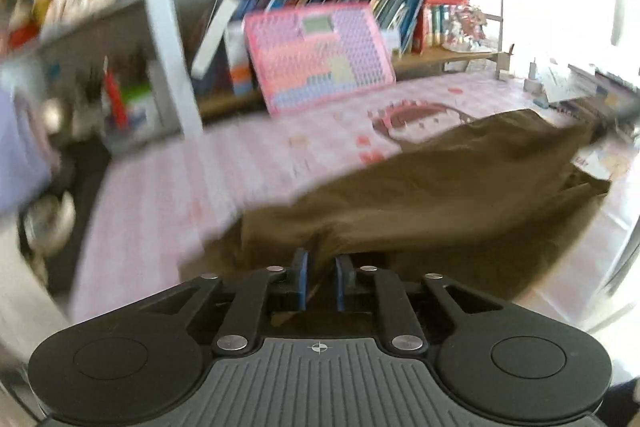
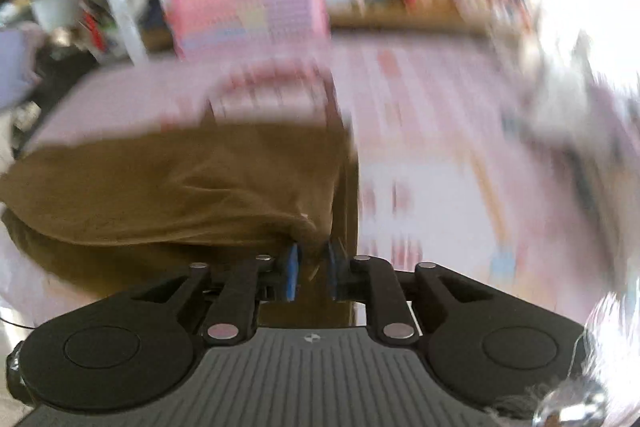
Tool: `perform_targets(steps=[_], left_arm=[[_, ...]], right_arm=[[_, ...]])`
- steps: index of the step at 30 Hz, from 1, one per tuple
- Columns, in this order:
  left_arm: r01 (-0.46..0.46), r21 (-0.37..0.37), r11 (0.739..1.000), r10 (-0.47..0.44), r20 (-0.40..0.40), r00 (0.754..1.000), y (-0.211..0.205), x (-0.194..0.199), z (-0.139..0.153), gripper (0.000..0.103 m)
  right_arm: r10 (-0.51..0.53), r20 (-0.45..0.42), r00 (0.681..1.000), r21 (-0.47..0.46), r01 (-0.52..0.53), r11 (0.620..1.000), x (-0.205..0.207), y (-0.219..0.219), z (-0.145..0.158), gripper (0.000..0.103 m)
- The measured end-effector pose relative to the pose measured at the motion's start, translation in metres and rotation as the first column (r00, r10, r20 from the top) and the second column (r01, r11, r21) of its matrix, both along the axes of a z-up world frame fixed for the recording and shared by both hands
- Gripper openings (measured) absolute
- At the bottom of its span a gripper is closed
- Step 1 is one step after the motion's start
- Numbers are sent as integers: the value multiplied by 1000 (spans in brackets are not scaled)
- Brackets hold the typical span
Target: Fold clothes
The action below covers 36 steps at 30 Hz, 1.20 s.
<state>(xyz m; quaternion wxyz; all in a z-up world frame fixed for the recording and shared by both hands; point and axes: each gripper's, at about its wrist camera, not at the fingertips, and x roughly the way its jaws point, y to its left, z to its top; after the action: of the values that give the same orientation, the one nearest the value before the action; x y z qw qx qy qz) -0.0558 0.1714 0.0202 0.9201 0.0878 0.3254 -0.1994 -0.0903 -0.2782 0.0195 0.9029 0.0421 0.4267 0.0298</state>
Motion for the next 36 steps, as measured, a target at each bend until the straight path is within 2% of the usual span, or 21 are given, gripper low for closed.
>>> perform_targets(steps=[2,4,5,6,7,8,10,13,14,17,18,21,22,24,27,28,30,32,35,36], left_arm=[[-59,-58,997,56,-55,997,7,-8,-9,24],[-136,-111,985,124,-110,986,14,-16,-16,40],[-184,-141,973,164,-138,977,18,-20,-19,44],[-232,-173,957,204,-167,965,23,-24,-21,52],[-278,-208,938,239,-194,952,27,-29,-22,59],[-323,-249,913,270,-223,937,32,-33,-24,62],[-410,-337,847,320,-294,901,43,-37,-26,68],[-516,-442,734,354,-400,845,56,-38,-33,68],[-543,-469,697,357,-430,829,58,-38,-36,68],[-596,-520,612,355,-493,794,61,-38,-42,68],[-606,-528,595,354,-505,788,60,-38,-43,68],[-608,-532,590,352,-508,786,55,-36,-44,68],[-614,-537,578,352,-515,782,55,-36,-44,68],[-635,-556,536,348,-540,767,54,-34,-47,68],[-677,-595,433,334,-591,734,54,-31,-53,68],[-685,-602,411,334,-600,727,53,-28,-54,68],[-696,-609,380,337,-610,717,50,-22,-56,68],[-709,-607,359,340,-623,705,46,-15,-59,68],[-737,-600,311,352,-648,676,45,-3,-64,67],[-743,-596,304,360,-650,669,44,0,-65,67]], right_arm=[[-58,-53,997,16,59,998,-18,7,-18,17],[-105,-80,991,50,109,993,-32,11,-27,25],[-123,-86,989,65,129,990,-37,13,-27,32],[-141,-91,986,79,148,986,-43,15,-27,38],[-159,-97,982,94,168,981,-49,17,-27,41],[-170,-101,980,107,180,978,-51,19,-26,45],[-192,-110,975,147,207,967,-56,22,-23,49],[-230,-131,964,245,256,935,-56,24,-21,52],[-242,-138,960,285,273,919,-56,25,-22,52],[-278,-165,947,377,320,869,-53,25,-23,53],[-288,-175,941,402,335,852,-51,24,-24,53],[-322,-213,922,466,386,796,-48,20,-29,54],[-333,-227,915,486,403,776,-47,18,-30,55],[-345,-254,904,535,428,728,-45,15,-34,57],[-378,-288,880,608,473,638,-44,8,-40,58],[-394,-298,869,630,490,603,-43,5,-42,58],[-425,-318,848,665,519,537,-41,0,-45,58],[-449,-333,829,679,541,496,-37,-7,-48,58],[-477,-353,804,691,569,447,-32,-18,-51,53],[-486,-360,796,694,577,431,-31,-23,-53,52]])
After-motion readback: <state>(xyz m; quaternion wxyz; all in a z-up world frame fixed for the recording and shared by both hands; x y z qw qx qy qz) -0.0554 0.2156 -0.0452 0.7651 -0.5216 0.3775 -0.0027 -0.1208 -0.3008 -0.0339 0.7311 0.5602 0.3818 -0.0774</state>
